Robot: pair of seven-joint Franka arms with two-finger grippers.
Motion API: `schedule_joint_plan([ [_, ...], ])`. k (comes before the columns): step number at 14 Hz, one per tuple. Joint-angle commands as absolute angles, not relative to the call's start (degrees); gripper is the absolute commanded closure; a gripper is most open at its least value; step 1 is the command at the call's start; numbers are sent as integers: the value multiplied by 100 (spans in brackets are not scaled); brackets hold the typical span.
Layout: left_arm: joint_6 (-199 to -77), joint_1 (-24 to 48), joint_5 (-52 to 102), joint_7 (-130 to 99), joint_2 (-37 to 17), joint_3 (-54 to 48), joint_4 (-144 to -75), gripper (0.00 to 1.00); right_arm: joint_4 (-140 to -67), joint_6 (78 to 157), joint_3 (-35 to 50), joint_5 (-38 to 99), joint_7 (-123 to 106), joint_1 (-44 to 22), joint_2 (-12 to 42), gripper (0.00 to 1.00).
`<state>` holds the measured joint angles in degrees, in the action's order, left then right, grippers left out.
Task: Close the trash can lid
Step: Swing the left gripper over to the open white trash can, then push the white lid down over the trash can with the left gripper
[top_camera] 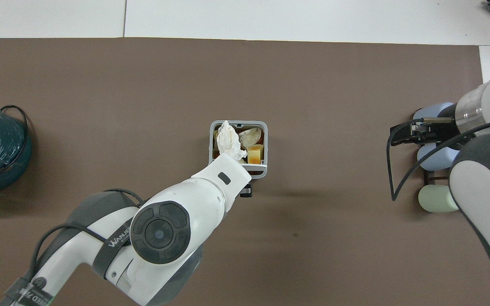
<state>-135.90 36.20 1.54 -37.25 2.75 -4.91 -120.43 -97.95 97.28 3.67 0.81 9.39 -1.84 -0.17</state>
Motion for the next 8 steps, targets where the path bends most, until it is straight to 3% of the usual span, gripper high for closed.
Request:
schedule_joint_plan([
  [1, -14288, 3429, 264, -3744, 89, -431, -12032, 84, -9940, 9747, 422, 114, 782, -88, -158, 0],
  [8, -15372, 3261, 272, -3744, -658, -431, -11620, 86, -9940, 9747, 422, 114, 782, -88, -158, 0],
])
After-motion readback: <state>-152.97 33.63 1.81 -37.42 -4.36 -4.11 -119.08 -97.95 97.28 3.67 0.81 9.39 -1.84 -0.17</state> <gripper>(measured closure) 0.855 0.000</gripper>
